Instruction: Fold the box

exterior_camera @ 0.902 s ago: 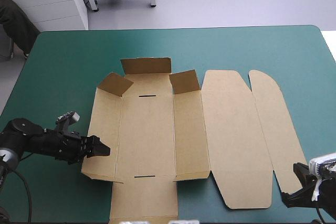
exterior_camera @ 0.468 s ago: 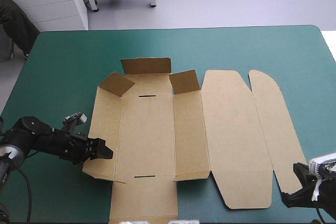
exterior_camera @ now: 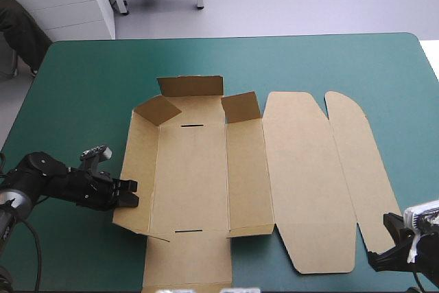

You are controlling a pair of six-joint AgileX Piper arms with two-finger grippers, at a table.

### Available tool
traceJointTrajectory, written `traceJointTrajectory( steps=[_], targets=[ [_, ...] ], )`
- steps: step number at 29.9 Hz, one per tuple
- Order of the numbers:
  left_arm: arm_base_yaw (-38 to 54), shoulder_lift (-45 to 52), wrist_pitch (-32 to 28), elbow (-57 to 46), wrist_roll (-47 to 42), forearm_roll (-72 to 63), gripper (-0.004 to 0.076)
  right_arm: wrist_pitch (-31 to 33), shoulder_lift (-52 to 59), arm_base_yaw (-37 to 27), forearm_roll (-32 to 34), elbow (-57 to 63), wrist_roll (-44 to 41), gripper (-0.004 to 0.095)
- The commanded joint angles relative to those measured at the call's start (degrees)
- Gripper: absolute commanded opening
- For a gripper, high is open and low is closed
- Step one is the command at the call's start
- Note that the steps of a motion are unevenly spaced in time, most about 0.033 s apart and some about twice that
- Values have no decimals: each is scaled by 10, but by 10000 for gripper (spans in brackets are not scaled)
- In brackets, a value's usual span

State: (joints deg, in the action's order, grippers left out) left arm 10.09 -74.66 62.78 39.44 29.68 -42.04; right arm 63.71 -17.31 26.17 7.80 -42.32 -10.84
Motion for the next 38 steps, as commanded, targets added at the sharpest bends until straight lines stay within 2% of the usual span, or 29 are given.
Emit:
traceJointTrajectory(
  steps=[1, 5, 11, 16, 23, 28, 34, 38],
  targets=[
    [-3, 9, -17, 15, -1, -17, -10, -29, -6, -3, 8, -13, 1, -1],
    [-3, 3, -23, 47, -1, -13, -10, -26, -6, -3, 8, -13, 1, -1],
    [-9, -51, 78, 186, -20, 57, -10, -20, -6, -3, 6, -13, 1, -1],
    [-61, -106, 108, 321, -56, 167, -10, -18, -6, -3, 3, -13, 1, -1],
    [-172, -187, 108, 486, -68, 341, -10, -16, -6, -3, -8, -13, 1, -1],
    [-242, -229, 101, 561, -66, 411, -10, -16, -6, -3, -22, -13, 1, -1],
    [-330, -252, 84, 593, -7, 538, -10, -16, -6, -3, -22, -13, 1, -1],
    [-389, -252, 43, 593, 4, 592, -10, -15, -6, -3, -22, -13, 1, -1]
  ],
)
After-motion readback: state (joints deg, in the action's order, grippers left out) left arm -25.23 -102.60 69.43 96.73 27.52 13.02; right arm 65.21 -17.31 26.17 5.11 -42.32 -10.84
